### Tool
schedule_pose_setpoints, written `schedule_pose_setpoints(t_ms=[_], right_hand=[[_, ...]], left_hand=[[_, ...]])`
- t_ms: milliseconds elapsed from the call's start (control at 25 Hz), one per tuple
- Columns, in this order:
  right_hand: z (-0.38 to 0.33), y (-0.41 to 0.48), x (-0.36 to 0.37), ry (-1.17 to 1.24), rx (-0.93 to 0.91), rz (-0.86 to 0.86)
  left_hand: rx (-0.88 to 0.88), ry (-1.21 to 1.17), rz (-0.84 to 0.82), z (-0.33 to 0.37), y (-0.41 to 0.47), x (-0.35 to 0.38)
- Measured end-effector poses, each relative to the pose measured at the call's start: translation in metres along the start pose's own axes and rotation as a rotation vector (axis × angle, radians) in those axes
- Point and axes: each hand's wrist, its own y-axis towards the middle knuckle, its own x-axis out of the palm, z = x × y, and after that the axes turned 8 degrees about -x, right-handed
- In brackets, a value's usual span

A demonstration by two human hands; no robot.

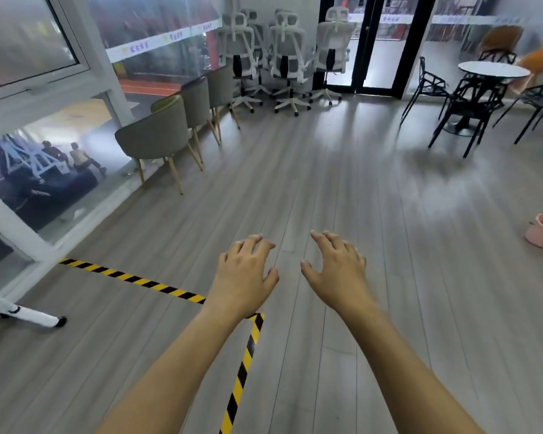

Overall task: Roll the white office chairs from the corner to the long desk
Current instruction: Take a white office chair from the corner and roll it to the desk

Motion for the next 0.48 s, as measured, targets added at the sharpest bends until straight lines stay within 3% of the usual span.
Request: schedule_pose_setpoints(t_ms=[480], right_hand=[[0.054, 0.410, 0.063, -0.020, -0.068, -0.076]], left_hand=[[-0.090, -0.020, 0.006, -0.063, 0.406, 0.042]])
